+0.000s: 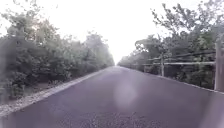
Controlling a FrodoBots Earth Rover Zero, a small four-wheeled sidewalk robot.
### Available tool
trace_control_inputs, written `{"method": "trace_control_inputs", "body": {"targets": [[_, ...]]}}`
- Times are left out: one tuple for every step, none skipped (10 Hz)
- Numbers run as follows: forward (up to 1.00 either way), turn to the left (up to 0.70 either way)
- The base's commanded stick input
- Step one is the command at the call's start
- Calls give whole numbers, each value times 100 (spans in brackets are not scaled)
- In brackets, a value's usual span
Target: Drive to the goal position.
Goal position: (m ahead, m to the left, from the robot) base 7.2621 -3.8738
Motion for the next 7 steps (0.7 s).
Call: {"method": "trace_control_inputs", "body": {"targets": [[70,0],[70,0],[70,0],[70,0],[70,0],[70,0],[70,0]]}}
